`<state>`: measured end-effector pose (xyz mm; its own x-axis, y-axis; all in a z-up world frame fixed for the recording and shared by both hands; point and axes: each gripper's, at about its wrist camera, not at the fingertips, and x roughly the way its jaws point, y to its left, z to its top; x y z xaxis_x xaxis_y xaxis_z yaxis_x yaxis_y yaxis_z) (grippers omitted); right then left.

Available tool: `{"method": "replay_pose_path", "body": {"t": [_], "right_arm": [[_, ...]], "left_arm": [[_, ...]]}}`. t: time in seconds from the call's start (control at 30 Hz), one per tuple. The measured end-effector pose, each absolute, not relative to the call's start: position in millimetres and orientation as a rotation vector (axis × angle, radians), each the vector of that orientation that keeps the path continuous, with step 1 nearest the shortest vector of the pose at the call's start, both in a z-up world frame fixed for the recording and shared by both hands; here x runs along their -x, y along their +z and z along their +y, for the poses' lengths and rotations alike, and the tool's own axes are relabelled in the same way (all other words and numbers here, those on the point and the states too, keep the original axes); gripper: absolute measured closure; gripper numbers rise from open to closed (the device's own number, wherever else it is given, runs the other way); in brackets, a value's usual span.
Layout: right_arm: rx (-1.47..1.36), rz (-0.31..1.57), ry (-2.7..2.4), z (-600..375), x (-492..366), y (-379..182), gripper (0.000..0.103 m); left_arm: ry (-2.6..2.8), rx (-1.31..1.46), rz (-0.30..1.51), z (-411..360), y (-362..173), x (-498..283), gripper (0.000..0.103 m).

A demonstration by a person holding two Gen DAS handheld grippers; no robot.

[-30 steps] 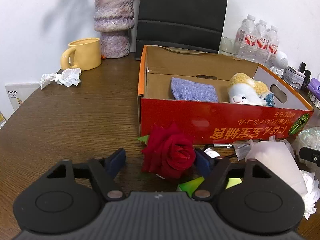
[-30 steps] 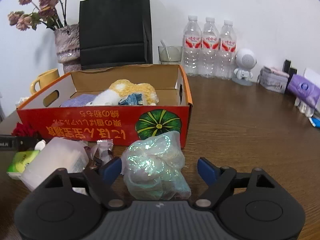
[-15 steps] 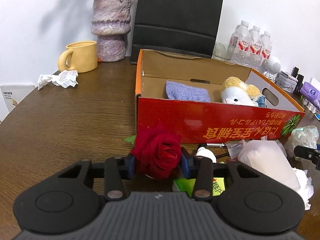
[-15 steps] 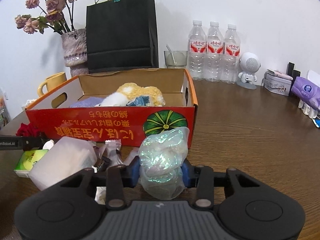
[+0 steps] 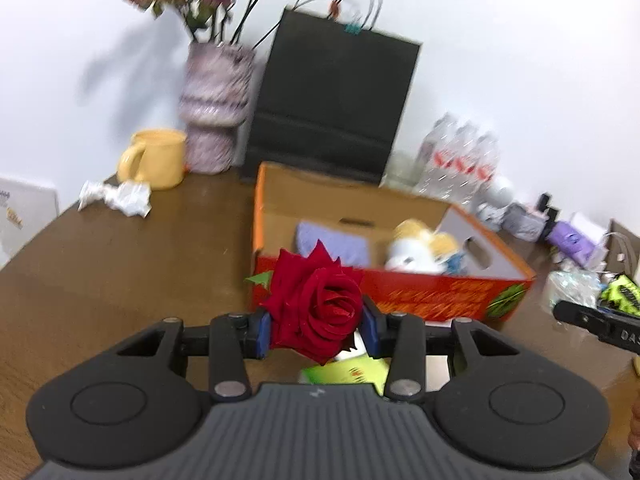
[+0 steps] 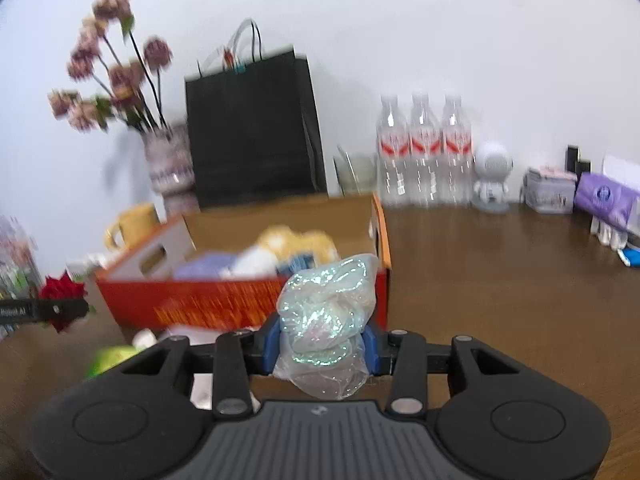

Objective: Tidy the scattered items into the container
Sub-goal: 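Put the red rose in the box with the left gripper while the right drops the sparkly bag in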

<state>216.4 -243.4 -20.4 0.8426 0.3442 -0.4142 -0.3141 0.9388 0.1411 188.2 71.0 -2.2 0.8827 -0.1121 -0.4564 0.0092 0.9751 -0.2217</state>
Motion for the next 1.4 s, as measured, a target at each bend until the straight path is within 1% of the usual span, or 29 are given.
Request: {"method": "replay_pose_path", "body": {"t": [0.13, 0.27, 0.43, 0.57, 0.77, 0.9, 1.03, 1.1, 1.17, 1.2, 1.27, 1.3, 1.33, 1.37, 1.4], "right_arm": [[-0.043, 0.399, 0.404, -236.8, -221.5, 9.4, 0.064], [-0.020, 0.362, 0.426, -217.1, -246.9, 38.0, 0.064], [-0.042, 0.375, 0.409, -190.3, -304.2, 52.5, 0.064], [-0.068, 0.446, 0.427, -172.2, -348.8, 39.8, 0.064], [-0.044, 0.548, 0.379, -157.4, -403.5, 3.6, 0.064], [-0.048, 0.626, 0.345, -159.6, -432.5, -15.2, 0.064], [-0.048, 0.665, 0.310, -162.8, -445.5, -24.6, 0.063], [-0.048, 0.669, 0.309, -163.6, -446.0, -26.0, 0.060], [-0.044, 0.667, 0.300, -163.5, -444.9, -25.7, 0.047], [-0.041, 0.667, 0.298, -163.2, -444.3, -25.5, 0.044], [-0.042, 0.669, 0.304, -162.8, -445.1, -24.9, 0.034], [-0.041, 0.668, 0.305, -161.9, -444.9, -24.0, 0.031], [-0.036, 0.666, 0.304, -161.2, -444.2, -23.1, 0.024], [-0.032, 0.664, 0.303, -160.8, -443.5, -22.2, 0.018], [-0.028, 0.661, 0.303, -160.3, -442.8, -21.3, 0.016]], "left_arm": [[-0.122, 0.188, 0.437, 66.8, 28.3, -194.0, 0.061], [-0.103, 0.139, 0.359, 57.8, 54.9, -213.5, 0.060], [-0.090, 0.188, 0.339, 54.7, 64.5, -264.0, 0.060], [-0.049, 0.252, 0.366, 55.1, 50.8, -306.9, 0.060], [-0.030, 0.235, 0.506, 53.7, 16.7, -367.4, 0.060], [-0.021, 0.244, 0.565, 58.0, 1.5, -383.4, 0.060], [-0.018, 0.235, 0.581, 56.8, -1.1, -386.4, 0.060], [-0.018, 0.229, 0.591, 55.6, -2.4, -388.2, 0.060], [-0.017, 0.221, 0.605, 53.0, -4.1, -390.1, 0.059], [-0.016, 0.218, 0.612, 51.9, -4.9, -390.6, 0.056], [-0.015, 0.209, 0.616, 50.4, -4.9, -391.1, 0.048], [-0.014, 0.205, 0.613, 50.0, -4.3, -390.7, 0.039], [-0.012, 0.202, 0.607, 49.8, -3.3, -389.7, 0.031], [-0.011, 0.199, 0.601, 49.8, -2.2, -388.7, 0.028], [-0.011, 0.194, 0.597, 49.5, -1.0, -387.8, 0.024]]}}
